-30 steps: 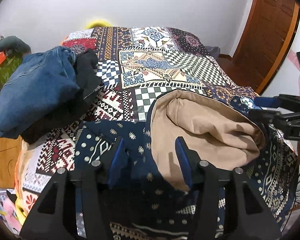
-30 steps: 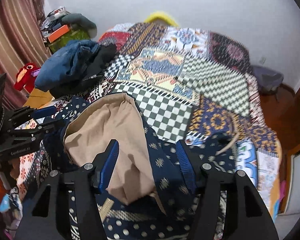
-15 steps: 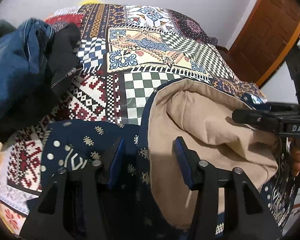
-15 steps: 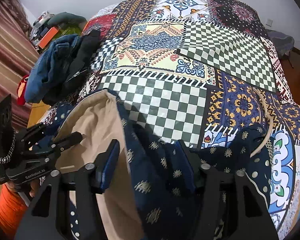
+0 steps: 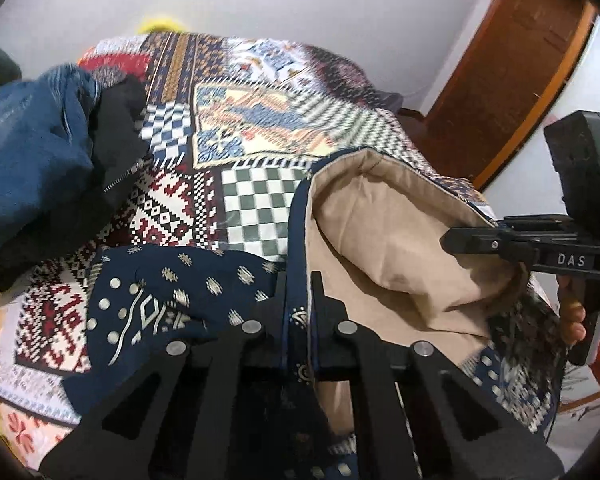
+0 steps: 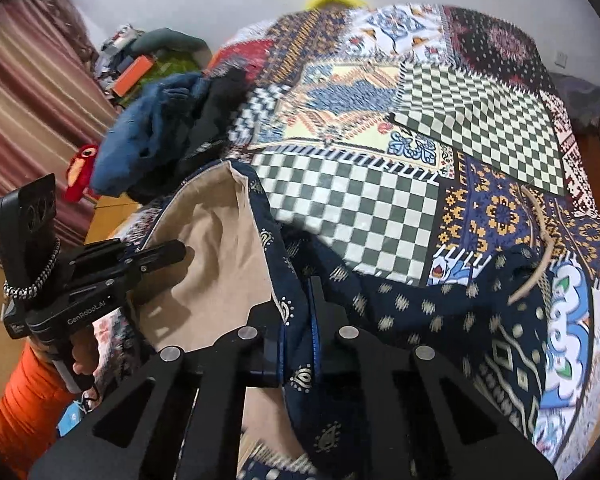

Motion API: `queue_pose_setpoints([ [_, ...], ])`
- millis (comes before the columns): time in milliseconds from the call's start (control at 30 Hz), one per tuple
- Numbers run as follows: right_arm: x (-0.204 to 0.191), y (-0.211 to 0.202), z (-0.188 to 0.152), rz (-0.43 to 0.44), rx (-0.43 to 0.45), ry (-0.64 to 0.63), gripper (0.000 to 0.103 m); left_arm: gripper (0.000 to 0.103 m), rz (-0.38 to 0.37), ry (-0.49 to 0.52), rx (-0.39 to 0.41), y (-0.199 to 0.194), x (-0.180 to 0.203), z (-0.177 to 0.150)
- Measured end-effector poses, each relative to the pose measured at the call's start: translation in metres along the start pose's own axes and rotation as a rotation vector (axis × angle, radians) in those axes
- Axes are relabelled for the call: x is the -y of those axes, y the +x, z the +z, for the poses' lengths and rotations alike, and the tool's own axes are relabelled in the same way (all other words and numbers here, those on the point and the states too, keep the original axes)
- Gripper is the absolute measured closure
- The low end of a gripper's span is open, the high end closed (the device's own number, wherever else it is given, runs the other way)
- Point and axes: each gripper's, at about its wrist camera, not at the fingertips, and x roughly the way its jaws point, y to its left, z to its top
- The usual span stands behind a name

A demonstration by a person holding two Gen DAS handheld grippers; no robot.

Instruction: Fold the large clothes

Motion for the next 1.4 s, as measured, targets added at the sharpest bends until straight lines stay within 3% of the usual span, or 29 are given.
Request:
queue_pose_setpoints([
  [100,-0.014,-0.018,-0.015,-0.019,0.027,-0.048,0.095,0.097,-0.008,0.040,0.022,-0.024,0.016,-0.012],
  [400,-0.043,-0.054,-0.069,-0.089,0.066,-0.139,0.095,0.096,0.081,0.161,0.007,-0.057,0.061,-0.071],
  [633,-0.036,-0.061,-0.104,-0.102,0.045,-0.093,0.094,0.095,0.073,0.143,-0.071,-0.064,0.070,-0.116],
  [867,-0.041,-0.067,-0.128,-0.155,-0.052,-0.111,0.091,0.091,0.093,0.098,-0.101,-0.081,0.063,-0.146],
  [1000,-0.049,-0.078,-0.137,-0.205,-0.050,-0.156,0.090,0.087,0.092,0.078,-0.092,-0.099,0.059,-0.156],
  [1167,-0.055,-0.096,-0.143,-0.212,-0.017,-0.180,0.090,0.085,0.154,0.097,-0.044,-0.125,0.057,-0.157],
  [1400,-0.059,-0.114,-0.130,-0.225,0.090,-0.159,0.088,0.073,0.169,0.055,0.050,-0.145,0.051,-0.128],
])
